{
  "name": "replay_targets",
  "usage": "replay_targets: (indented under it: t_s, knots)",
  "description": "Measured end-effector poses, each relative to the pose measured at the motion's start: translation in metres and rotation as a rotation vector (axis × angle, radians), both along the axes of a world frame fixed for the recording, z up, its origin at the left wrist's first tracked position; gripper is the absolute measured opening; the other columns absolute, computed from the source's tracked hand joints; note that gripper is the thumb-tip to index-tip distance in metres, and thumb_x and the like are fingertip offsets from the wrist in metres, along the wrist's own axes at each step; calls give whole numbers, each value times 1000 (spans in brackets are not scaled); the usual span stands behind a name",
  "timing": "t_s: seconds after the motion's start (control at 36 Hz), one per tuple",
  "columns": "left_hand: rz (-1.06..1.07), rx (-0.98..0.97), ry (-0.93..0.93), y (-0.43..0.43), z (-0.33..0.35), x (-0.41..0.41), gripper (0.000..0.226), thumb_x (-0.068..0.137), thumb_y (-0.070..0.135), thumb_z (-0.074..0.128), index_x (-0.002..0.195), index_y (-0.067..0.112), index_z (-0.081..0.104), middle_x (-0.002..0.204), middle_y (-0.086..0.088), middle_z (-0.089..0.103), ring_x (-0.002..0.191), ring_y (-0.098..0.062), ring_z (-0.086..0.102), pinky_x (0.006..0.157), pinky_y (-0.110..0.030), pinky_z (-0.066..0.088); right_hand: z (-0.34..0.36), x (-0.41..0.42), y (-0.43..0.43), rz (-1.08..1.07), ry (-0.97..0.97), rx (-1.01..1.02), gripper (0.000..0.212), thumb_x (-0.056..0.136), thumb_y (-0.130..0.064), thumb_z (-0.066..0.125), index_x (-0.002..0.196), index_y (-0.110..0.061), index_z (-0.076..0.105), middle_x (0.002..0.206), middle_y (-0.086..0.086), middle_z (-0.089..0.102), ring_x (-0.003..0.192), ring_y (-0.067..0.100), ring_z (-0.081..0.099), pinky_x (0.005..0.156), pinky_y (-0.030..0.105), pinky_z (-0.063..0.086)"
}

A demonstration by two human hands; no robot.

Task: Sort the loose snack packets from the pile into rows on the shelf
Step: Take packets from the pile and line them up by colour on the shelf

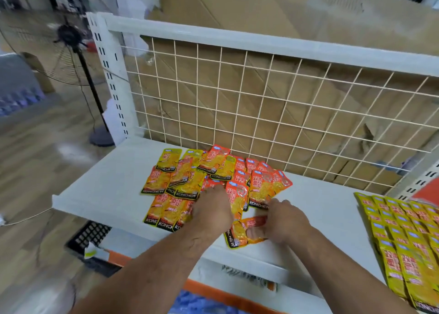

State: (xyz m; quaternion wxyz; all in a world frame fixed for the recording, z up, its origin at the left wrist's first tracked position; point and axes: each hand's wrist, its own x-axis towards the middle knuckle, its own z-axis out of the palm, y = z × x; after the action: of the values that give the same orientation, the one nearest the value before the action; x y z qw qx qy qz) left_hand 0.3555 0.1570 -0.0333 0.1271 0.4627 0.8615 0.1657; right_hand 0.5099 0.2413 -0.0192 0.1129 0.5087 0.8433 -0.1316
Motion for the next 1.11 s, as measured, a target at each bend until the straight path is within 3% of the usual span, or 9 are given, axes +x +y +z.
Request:
replay_targets:
  t_s: [0.11,0.22,0.31,0.42,0.58,0.69,0.86,0.97,1.11]
  knots:
    - [-30,40,-47,-3,-3,4,41,78,17,70,112,16,47,106,-5,66,93,-29,65,71,-34,49,13,-3,-7,44,-136,22,82,65,-84,63,116,-19,59,117,1,63,110,23,62,81,32,46]
    - [-58,23,-53,-5,0,9,43,81,13,66,118,15,45,107,-7,67,94,-30,64,73,-37,51,17,-2,-10,-6,-77,-62,72,68,-74,70,114,-19,60,113,0,64,107,22,62,81,31,47]
    - [-76,22,-61,-8,3,10,43,83,11,62,122,11,44,103,-8,66,86,-29,63,69,-39,51,17,1,-12,-48,85,-101,52,74,-52,78,102,-18,50,109,1,63,103,23,62,74,29,42]
    - [-66,46,-120,-11,5,13,45,83,11,57,126,11,47,98,-6,66,83,-28,63,69,-40,55,7,6,-13,-150,321,-147,51,73,-30,80,103,-14,41,99,4,62,95,26,64,68,29,42]
    - [-7,108,-409,-12,9,17,19,84,14,62,99,24,56,88,6,63,82,-21,63,68,-30,51,-2,26,-6,-414,811,-513,18,71,7,73,75,0,57,56,11,49,46,20,41,47,27,33]
    - [16,158,-550,-10,13,25,20,83,5,60,95,22,59,83,3,65,71,-19,60,53,-23,43,7,43,-4,-407,900,-562,3,88,-6,68,86,-8,68,57,11,54,45,18,40,40,22,30]
    - [-5,126,-723,0,13,51,3,86,13,62,84,11,60,73,-2,55,64,-21,51,56,-29,45,11,70,-7,-383,950,-613,11,102,-19,53,111,-16,58,75,23,66,42,19,55,34,21,36]
    - [-32,123,-807,10,16,74,9,87,13,64,89,4,65,75,-7,59,57,-19,50,53,-25,43,15,92,-11,-433,912,-525,15,85,8,63,98,1,59,64,17,60,40,16,49,37,23,40]
    - [-106,123,-870,18,23,112,13,89,6,63,79,14,62,73,-3,56,54,-15,45,54,-26,39,16,136,-16,-559,973,-464,16,80,6,71,74,-5,61,50,6,52,38,15,38,37,19,28]
